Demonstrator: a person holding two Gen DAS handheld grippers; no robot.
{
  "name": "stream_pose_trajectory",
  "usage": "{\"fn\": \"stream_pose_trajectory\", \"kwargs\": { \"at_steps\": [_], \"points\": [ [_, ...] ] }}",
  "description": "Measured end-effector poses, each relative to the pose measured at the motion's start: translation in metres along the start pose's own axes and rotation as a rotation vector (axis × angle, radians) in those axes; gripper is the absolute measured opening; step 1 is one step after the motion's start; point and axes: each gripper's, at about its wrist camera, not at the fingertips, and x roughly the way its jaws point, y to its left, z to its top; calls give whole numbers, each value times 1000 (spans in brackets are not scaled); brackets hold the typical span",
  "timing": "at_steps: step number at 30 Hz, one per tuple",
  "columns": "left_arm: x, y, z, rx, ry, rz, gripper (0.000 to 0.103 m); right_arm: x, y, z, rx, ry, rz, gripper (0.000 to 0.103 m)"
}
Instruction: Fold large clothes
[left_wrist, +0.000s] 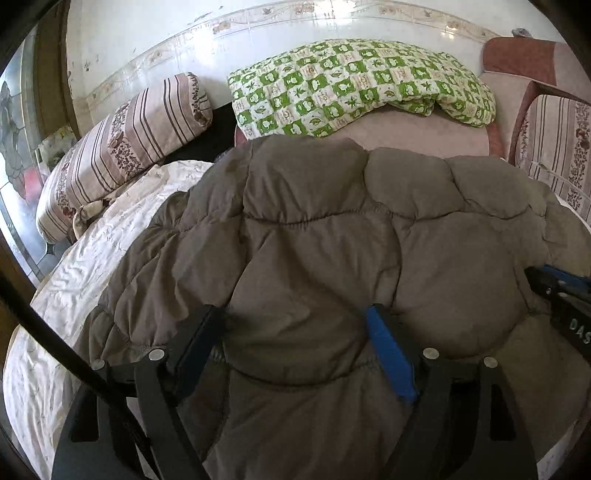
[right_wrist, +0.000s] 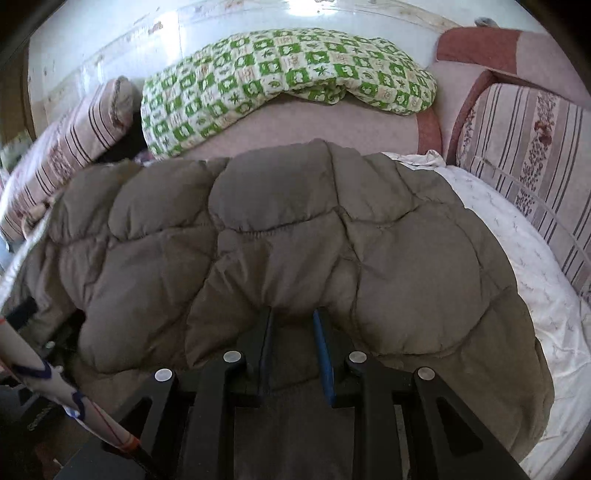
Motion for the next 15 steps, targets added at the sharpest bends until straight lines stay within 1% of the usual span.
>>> {"fn": "stream_pose_trajectory", "kwargs": {
  "at_steps": [5, 9, 12, 15],
  "points": [
    [5, -1, -2, -2, 0, -8, 82, 9, 5, -2, -38, -5, -43, 24],
    [4, -1, -2, -2, -7, -6, 82, 6, 9, -4, -58, -22, -66, 24],
    [3, 2, -2, -9, -2, -14, 82, -5, 7, -4, -48, -42, -58, 24],
    [3, 4, -2, -14, 1, -23, 82, -22, 1, -4, -10, -69, -27, 27]
  ]
}}
